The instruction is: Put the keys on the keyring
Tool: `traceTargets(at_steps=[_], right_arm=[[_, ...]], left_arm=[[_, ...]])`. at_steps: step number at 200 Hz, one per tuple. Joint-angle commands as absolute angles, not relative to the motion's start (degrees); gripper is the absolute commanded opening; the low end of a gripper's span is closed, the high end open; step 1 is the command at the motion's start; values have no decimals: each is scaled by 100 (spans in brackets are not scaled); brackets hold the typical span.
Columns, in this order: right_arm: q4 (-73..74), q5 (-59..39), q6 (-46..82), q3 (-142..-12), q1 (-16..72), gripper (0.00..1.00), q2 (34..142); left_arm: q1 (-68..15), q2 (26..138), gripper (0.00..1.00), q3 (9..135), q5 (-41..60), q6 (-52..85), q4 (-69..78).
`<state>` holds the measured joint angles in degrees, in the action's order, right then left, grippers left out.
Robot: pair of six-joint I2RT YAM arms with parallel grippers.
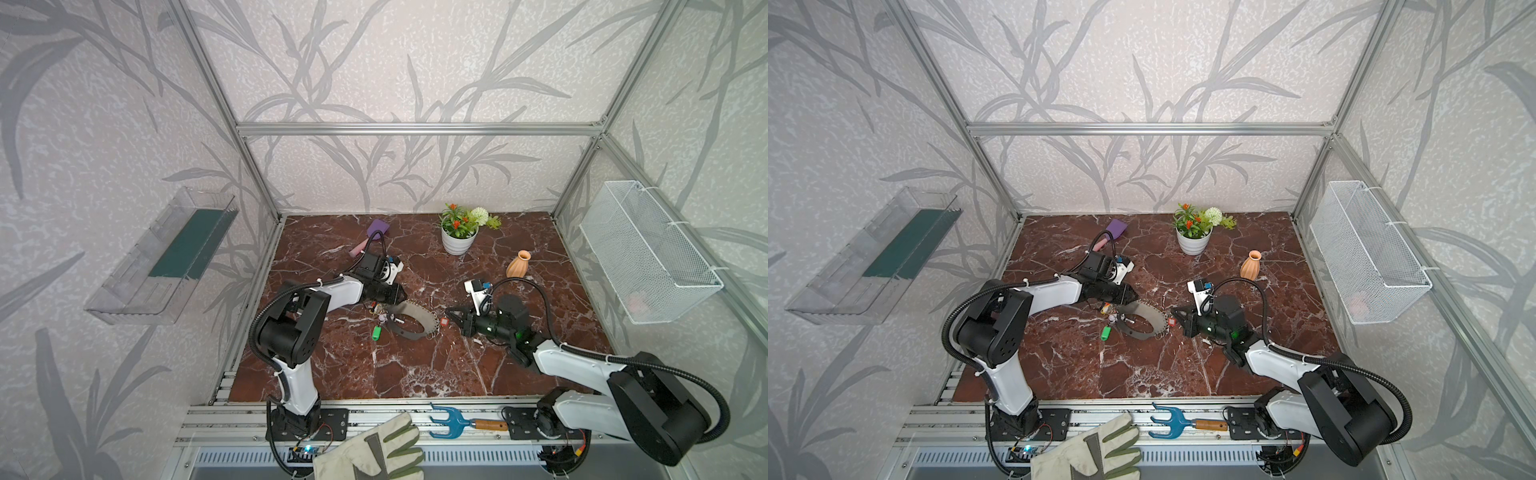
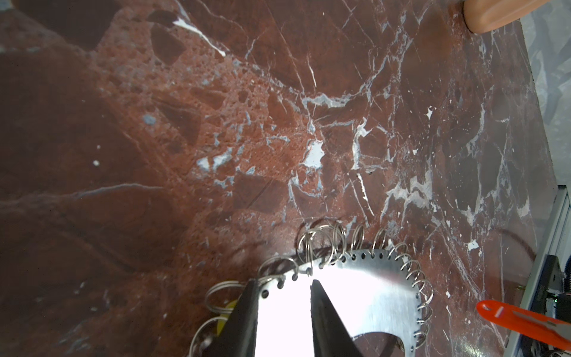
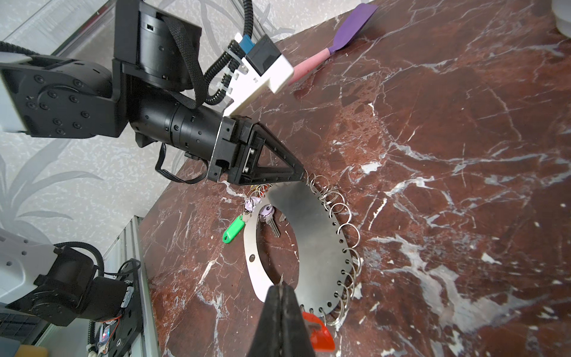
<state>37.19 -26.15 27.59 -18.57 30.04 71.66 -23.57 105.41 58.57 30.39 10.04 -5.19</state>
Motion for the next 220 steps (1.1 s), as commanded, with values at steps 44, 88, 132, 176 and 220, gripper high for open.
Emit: traceTargets(at_steps=[44,88,132,176,220], right_arm=[[3929,-2744,2751,-2017,2995,0,7261],[3920,-2751,2751,-2038,2995,0,7312],[3923,-2784,2760,-2057,2995,0,7356],[3937,-2804,2760,-2065,2992,0,7401],[3920,-2804,2760,-2066,2997,0,7380]], left_arm=[[-2403,10591,25,5985,3172,826,-655],[-2418,10584,20,5977,3321,905,-565],[-2460,10469,18,5912,3261,1059,-446],[-2584,10309,21,5903,3215,1227,-372],[-2695,10422,27,5992,3068,1248,-492]])
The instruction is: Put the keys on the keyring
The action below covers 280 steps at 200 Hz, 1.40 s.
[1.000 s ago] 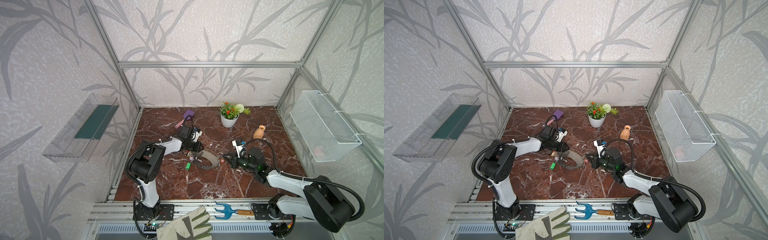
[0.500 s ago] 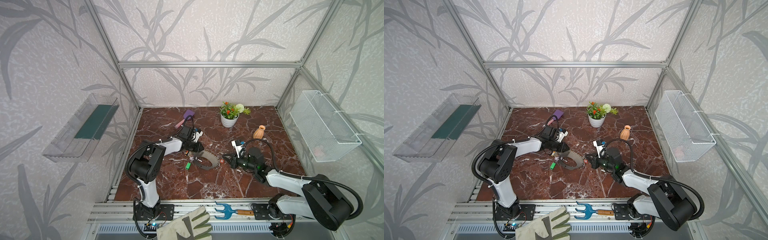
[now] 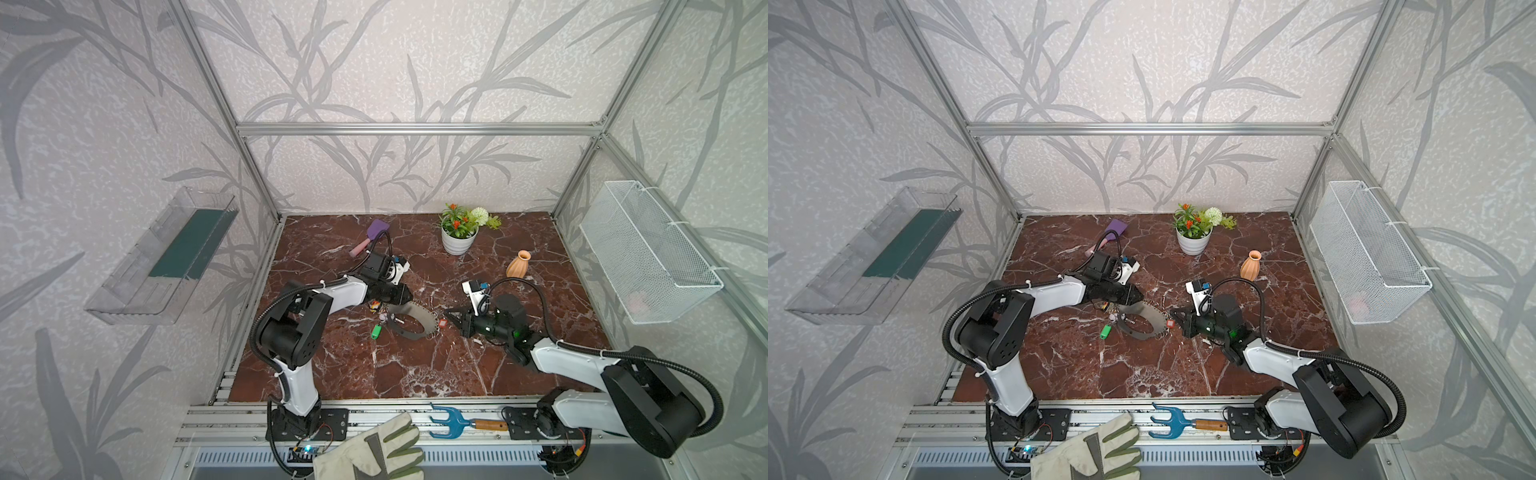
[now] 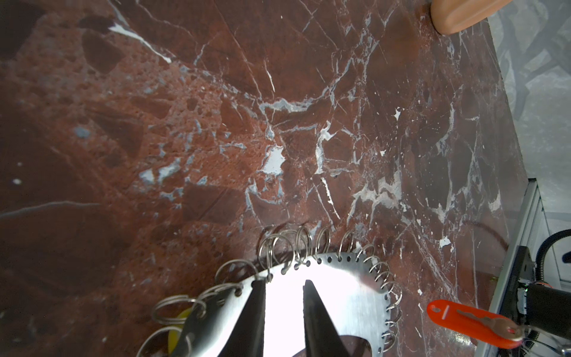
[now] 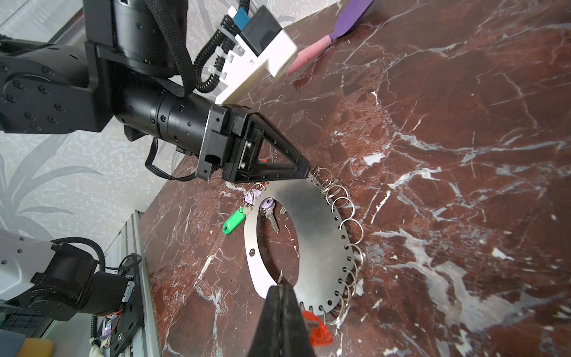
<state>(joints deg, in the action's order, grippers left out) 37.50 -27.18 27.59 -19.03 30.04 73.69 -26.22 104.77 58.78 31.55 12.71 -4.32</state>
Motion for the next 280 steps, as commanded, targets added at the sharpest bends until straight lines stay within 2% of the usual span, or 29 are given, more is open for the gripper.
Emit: traceTargets(at_steps=[1,168,280], right_arm=[[3920,-2804,2760,-2066,2993,0,7381],[3902,-2856,2760,-2096,2995,0,7384],[3893,-2865,2760,-2101,2995,0,7361]], left_arm=[[-2701,10423,27,5993,3063,1248,-496],[-2764,10773,28,6319,2858,1400,-758],[-2841,10955,24,6583,2734,1381,-1127]])
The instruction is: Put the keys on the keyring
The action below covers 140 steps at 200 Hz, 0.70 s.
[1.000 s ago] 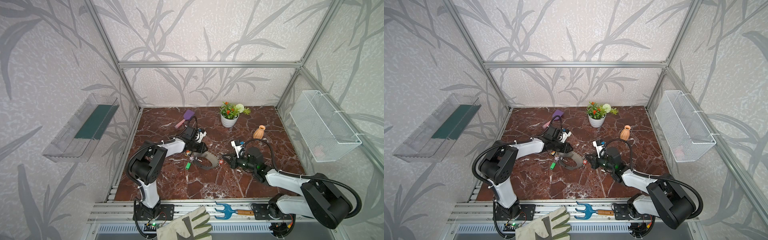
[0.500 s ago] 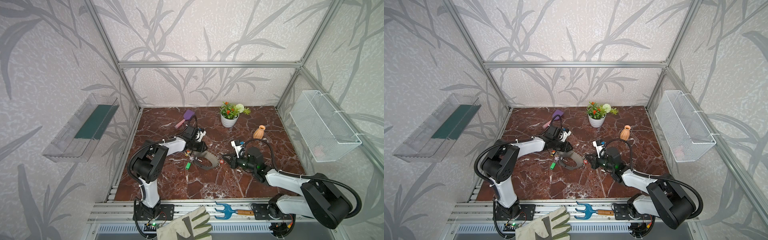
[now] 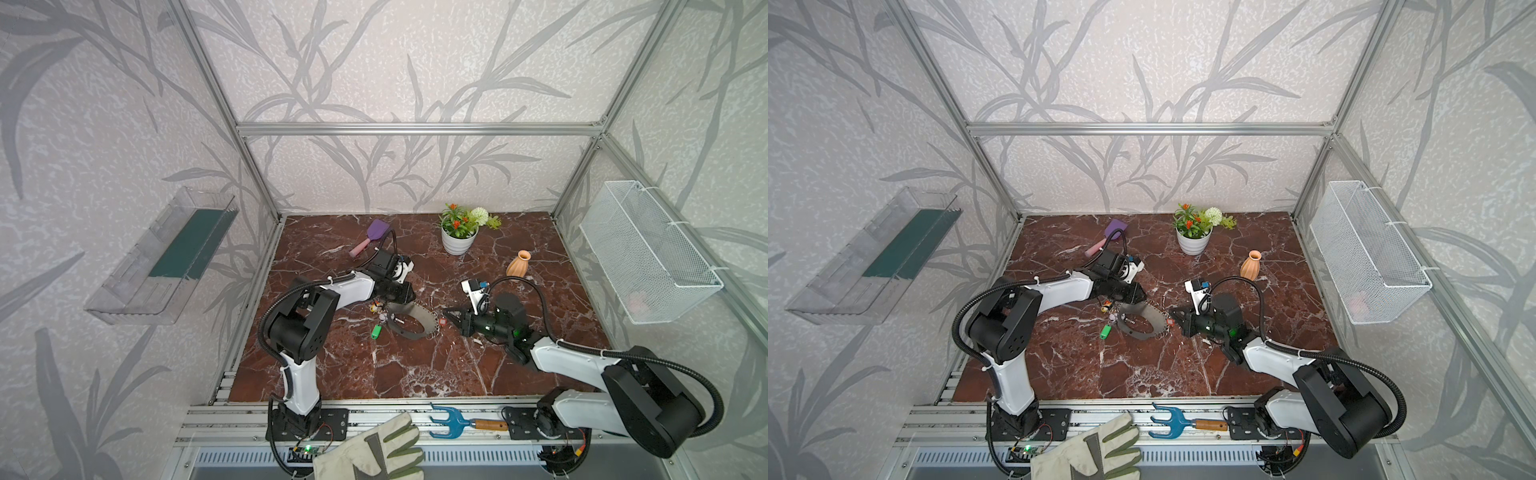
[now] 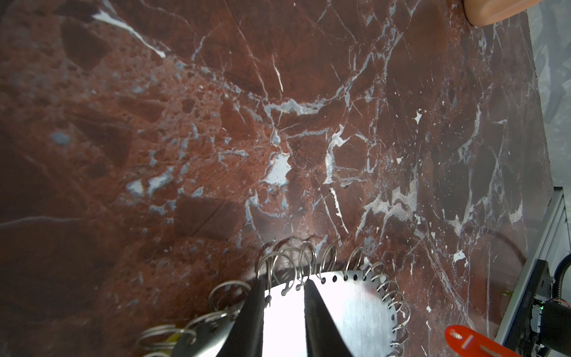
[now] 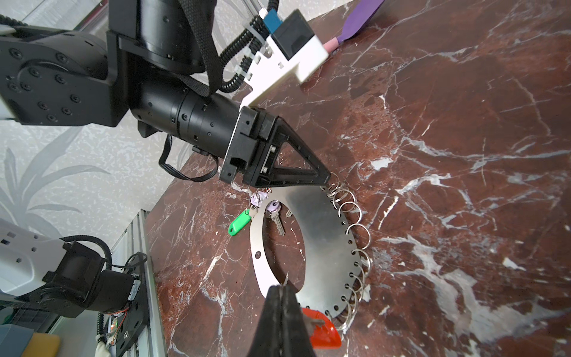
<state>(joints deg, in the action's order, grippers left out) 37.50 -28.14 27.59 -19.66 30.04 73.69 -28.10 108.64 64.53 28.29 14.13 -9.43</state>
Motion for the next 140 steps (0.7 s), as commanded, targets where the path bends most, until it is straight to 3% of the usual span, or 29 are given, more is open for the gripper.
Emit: traceTargets(at_steps=[1,140], right_arm=[[3893,-2865,2760,-2101,2992,0,7363],[3861,-2849,2734,-2109,2993,0,7328]], left_arm=[[-2845,10958,24,6583,2729,1380,-1126],[-2851,11071,14,6680,2593,1365,-1333]])
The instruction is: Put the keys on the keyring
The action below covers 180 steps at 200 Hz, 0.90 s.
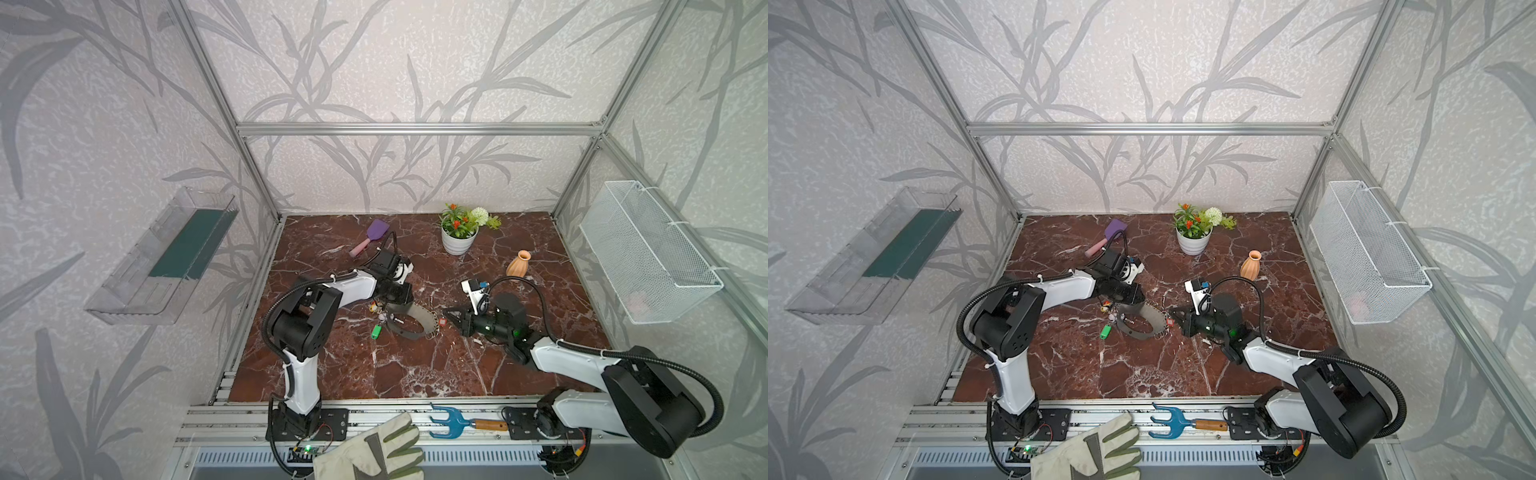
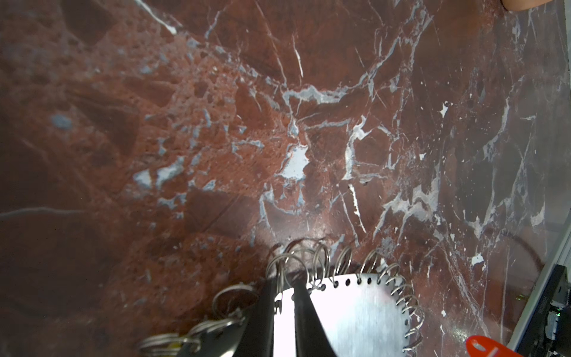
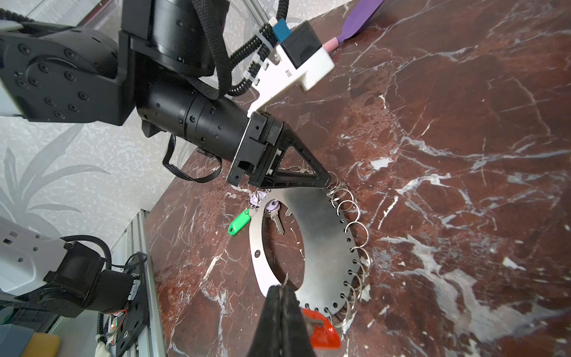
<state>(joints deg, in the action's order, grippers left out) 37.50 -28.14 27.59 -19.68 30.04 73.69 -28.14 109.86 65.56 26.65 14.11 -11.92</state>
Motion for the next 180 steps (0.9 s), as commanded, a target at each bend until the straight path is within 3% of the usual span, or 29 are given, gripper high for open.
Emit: traceTargets(at_steps=[1,80,135,180], right_arm=[[3859,-2848,2734,-2109,2995,0,7324],[3723,-2799,2665,-2109,2996,0,7164],[3534,-2887,2757,-2197,2800,0,6872],[2526,-2761,2707,-2462,2654,0,5805]], left_arm=[[-2849,11068,14,6684,2593,1368,-1339],[-2912,10970,0,6646,2666,1448,-1359],[-3186,10044,0,6136,2798,1832,-786],[-3807,9001,0,5777,2242,1748,-499]])
